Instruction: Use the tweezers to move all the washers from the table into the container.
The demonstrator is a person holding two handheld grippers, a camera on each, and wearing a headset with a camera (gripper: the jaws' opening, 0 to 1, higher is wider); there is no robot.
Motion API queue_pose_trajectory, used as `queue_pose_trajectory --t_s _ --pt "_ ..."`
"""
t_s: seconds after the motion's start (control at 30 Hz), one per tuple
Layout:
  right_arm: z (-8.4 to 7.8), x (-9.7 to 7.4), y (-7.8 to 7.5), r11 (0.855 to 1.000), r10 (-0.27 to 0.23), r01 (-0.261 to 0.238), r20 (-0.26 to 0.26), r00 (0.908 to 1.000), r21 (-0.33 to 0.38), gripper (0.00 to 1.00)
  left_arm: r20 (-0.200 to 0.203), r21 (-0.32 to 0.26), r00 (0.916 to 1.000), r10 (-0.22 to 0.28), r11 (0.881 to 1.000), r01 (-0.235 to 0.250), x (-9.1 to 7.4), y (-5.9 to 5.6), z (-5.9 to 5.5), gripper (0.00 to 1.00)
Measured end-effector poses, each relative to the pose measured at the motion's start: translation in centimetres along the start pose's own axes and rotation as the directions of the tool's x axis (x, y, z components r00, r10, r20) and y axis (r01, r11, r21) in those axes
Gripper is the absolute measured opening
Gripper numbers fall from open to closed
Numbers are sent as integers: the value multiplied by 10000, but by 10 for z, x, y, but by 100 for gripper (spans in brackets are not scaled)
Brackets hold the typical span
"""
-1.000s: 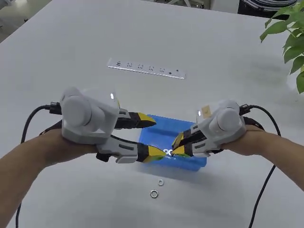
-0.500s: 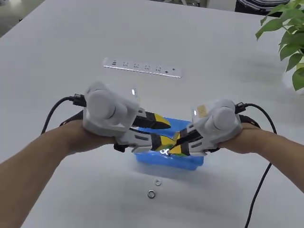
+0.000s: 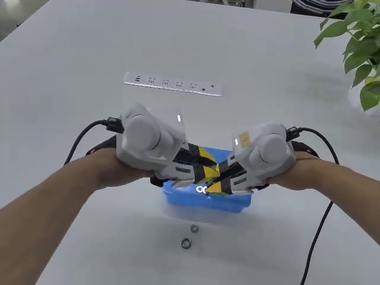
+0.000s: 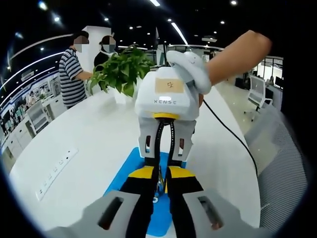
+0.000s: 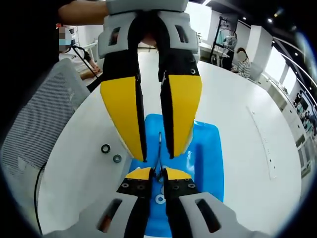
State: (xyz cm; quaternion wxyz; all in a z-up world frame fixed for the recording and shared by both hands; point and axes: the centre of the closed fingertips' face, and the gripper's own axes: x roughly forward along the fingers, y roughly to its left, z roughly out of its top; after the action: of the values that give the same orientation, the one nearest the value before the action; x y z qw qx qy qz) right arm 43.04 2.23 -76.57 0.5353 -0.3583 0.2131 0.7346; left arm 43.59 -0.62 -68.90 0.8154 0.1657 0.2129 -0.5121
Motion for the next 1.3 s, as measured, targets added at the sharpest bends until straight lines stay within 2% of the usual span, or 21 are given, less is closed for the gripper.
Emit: queue_pose_trajectory --t_s 0.2,0.7,1.3 --pt "-1 0 1 10000 13 -13 -7 10000 -33 10 -27 86 10000 -43 10000 43 1 -2 1 6" --pt "-2 -2 4 10000 36 -36 -106 9999 -52 11 -35 365 9996 -273 9990 274 1 -8 3 5" --pt "4 -16 3 9991 -335 334 66 9994 244 16 243 244 9993 -294 9993 288 -4 -7 17 5"
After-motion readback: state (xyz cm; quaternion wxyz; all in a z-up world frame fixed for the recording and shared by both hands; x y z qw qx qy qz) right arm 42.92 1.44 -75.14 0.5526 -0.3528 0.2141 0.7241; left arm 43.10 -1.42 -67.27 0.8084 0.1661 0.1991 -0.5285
